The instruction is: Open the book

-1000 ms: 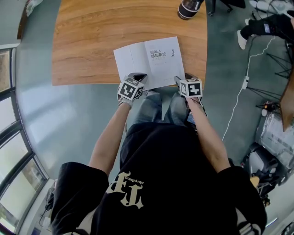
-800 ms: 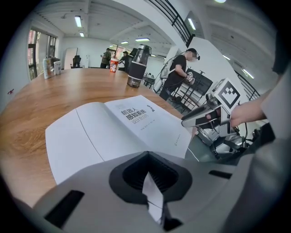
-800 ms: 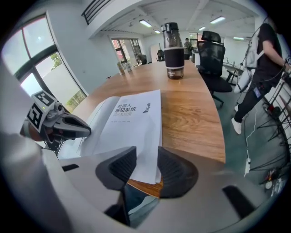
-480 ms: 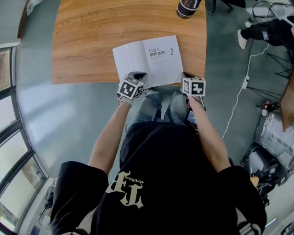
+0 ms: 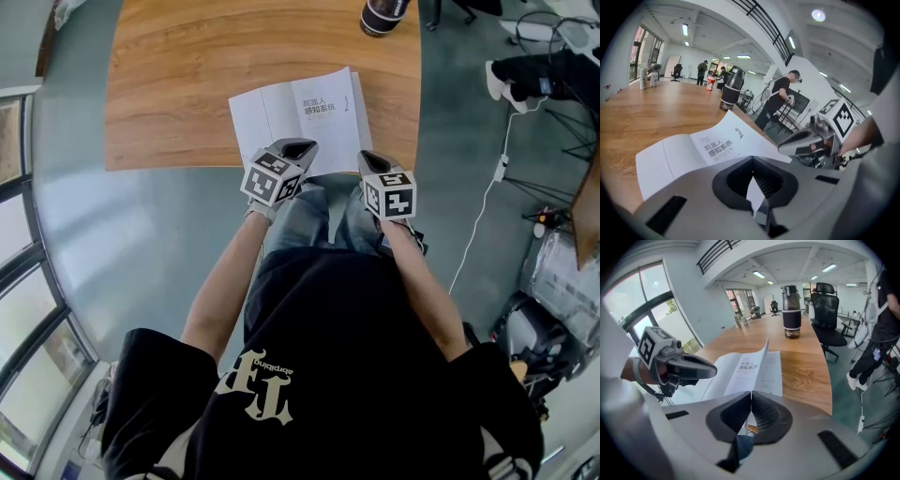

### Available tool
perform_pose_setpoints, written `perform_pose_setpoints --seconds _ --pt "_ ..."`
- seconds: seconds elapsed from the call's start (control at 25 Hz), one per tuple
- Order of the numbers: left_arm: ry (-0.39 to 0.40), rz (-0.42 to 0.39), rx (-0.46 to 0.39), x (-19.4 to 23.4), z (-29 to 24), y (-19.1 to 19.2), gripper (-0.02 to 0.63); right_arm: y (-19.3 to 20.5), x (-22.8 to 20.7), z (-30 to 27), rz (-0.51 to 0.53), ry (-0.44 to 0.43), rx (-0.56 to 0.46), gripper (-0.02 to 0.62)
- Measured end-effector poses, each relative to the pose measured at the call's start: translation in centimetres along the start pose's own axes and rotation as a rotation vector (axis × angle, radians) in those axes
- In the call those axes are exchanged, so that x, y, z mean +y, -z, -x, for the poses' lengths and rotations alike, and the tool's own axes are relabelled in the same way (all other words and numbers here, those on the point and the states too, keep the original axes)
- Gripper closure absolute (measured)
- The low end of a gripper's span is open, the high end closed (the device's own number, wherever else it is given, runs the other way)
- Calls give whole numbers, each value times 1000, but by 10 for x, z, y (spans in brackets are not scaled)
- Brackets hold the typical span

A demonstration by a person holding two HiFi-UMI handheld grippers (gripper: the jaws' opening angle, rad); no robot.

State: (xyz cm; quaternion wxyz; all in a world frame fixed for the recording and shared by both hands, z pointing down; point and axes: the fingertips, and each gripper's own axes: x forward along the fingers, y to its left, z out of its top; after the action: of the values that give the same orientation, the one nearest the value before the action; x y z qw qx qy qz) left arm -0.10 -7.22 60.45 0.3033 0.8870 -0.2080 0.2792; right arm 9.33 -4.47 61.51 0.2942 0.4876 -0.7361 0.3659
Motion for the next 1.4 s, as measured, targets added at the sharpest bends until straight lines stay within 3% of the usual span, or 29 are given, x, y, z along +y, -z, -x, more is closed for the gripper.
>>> perform_pose_setpoints --seconds 0.12,0.2,0.4,0.8,1.0,1.12,1.4 --pt "69 107 -76 -15 -1 -22 601 -3 21 6 69 -14 -14 600" --pt "117 203 -117 -21 -3 -30 558 -5 35 7 123 -22 -19 603" --pt "149 316 -83 -26 -18 -28 486 -7 59 7 239 -41 -24 603" --pt "73 388 9 -8 -12 -7 486 -6 102 1 381 -90 1 603" --pt "39 414 -3 1 8 4 585 -5 128 0 424 -194 14 565" --pt "12 450 -17 16 28 16 588 -9 141 3 447 -242 3 526" --pt "-50 490 -13 48 53 41 588 -6 104 -11 418 -179 43 527"
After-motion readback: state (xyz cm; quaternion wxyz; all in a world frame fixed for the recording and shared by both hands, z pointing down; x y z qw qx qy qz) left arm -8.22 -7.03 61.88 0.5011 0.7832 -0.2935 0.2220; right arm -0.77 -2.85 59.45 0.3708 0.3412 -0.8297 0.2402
